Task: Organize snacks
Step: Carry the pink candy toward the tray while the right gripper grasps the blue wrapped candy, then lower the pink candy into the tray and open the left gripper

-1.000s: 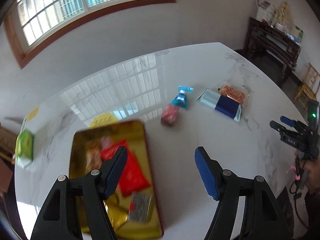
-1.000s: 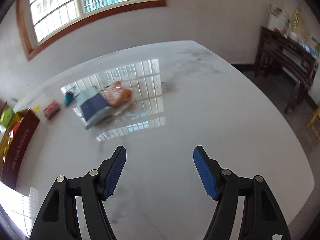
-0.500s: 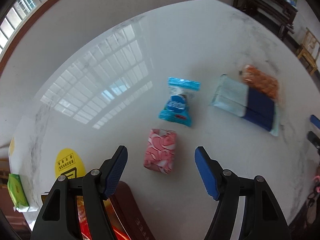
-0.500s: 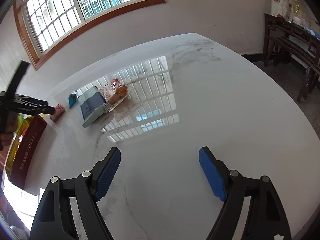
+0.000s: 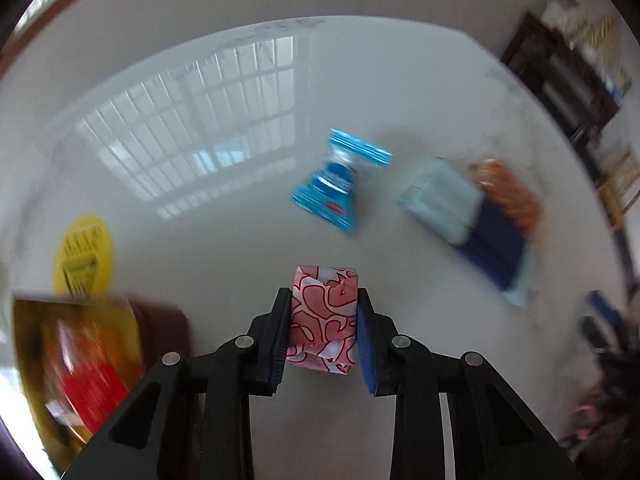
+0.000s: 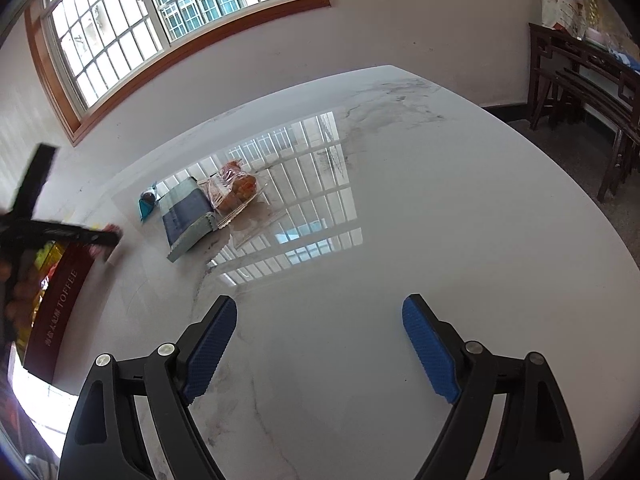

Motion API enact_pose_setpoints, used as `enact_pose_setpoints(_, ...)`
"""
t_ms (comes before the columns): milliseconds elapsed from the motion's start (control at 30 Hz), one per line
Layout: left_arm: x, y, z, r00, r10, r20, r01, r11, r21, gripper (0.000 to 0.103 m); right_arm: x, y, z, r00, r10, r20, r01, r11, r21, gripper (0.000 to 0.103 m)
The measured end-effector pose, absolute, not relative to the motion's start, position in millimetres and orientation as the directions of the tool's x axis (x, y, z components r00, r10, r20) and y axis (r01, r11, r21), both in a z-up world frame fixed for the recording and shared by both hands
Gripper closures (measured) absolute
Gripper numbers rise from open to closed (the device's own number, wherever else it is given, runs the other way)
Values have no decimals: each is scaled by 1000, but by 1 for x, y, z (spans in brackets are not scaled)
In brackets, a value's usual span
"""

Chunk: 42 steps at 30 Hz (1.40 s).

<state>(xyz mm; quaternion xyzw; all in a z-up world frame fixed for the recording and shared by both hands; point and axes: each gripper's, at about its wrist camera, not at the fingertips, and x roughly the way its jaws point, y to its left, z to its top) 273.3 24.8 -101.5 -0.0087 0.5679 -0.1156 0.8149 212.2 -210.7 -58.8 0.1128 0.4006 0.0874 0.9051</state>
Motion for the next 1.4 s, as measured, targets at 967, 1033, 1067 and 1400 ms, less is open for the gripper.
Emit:
enact_pose_setpoints(967, 94, 126, -41, 476, -268, -837, -4, 952, -307, 72, 355, 36, -28, 515, 445, -733, -401, 881, 253, 41)
enact_pose_setpoints(1033, 90, 137, -40, 487, -257, -835, -19, 952, -304, 72, 361, 43, -33, 517, 436, -737, -396, 885, 246, 41)
enact_pose_setpoints(1067, 88, 142, -39, 493, -251, -833, -26, 953, -302, 72, 365, 46, -34, 521, 424, -741, -391, 890, 234, 41)
enact_pose_setpoints(1400, 79, 166, -33, 523, -225, -822, -68, 950, -303, 72, 371, 56, -47, 519, 340, -784, -419, 901, 114, 75)
